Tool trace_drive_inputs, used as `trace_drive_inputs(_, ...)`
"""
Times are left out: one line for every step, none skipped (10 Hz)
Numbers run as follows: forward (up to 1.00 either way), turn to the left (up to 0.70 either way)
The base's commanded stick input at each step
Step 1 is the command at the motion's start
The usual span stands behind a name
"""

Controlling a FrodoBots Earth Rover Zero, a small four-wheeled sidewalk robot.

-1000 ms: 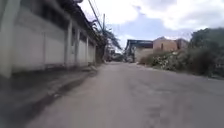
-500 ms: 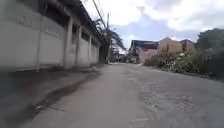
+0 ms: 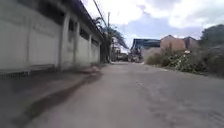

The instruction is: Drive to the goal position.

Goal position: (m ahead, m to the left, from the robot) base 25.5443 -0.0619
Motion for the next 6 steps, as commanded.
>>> trace_drive_inputs(1.00, 0.00)
trace_drive_inputs(1.00, 0.00)
trace_drive_inputs(1.00, 0.00)
trace_drive_inputs(1.00, -0.03)
trace_drive_inputs(1.00, -0.18)
trace_drive_inputs(1.00, -0.34)
